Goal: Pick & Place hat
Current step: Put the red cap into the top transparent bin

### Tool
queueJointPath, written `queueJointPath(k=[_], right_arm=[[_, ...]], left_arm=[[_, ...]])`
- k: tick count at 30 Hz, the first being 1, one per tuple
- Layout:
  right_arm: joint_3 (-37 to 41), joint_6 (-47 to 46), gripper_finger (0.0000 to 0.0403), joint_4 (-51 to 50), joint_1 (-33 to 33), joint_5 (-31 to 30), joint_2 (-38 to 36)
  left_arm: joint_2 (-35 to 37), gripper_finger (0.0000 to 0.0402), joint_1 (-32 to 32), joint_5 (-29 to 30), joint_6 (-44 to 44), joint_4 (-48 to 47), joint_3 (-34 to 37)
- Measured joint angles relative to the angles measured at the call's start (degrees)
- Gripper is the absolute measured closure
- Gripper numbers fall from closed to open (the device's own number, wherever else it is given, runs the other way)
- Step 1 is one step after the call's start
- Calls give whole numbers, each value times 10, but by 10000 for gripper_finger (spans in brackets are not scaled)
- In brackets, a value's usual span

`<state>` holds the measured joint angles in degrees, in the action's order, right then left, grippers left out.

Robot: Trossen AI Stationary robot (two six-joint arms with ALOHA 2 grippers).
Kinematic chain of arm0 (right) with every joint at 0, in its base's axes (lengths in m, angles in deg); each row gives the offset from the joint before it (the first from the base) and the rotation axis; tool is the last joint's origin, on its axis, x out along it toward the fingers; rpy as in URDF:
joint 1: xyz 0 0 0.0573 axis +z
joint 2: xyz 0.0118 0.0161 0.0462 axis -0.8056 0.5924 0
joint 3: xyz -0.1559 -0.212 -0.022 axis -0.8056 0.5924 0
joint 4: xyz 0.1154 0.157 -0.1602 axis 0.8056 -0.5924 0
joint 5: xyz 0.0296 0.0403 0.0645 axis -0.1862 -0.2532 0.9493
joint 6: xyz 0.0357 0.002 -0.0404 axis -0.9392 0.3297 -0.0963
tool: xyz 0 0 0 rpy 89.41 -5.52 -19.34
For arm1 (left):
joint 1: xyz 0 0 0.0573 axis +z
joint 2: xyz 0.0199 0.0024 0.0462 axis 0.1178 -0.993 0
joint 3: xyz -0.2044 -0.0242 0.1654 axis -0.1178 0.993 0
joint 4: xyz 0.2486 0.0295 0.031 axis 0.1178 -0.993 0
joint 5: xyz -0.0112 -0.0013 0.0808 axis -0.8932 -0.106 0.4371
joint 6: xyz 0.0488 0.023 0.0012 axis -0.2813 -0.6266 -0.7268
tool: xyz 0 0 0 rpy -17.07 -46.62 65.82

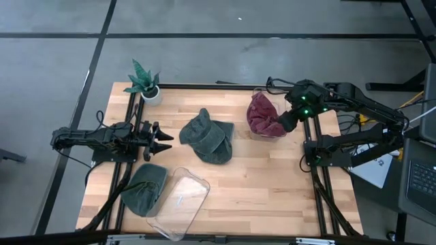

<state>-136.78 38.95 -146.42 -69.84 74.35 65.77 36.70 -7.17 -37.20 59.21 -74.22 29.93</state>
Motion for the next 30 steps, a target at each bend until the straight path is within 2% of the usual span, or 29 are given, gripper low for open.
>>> queueJointPath(k=[6, 14, 25, 30], right_arm=[[0, 144, 199, -17, 0, -2, 0], [0, 310, 199, -150, 0, -56, 0], [3, 570, 199, -151, -16, -41, -7], [4, 619, 199, -151, -51, -66, 14]], left_arm=[[0, 192, 0, 0, 0, 0, 0], [0, 192, 0, 0, 0, 0, 0], [0, 192, 0, 0, 0, 0, 0], [0, 192, 0, 0, 0, 0, 0]])
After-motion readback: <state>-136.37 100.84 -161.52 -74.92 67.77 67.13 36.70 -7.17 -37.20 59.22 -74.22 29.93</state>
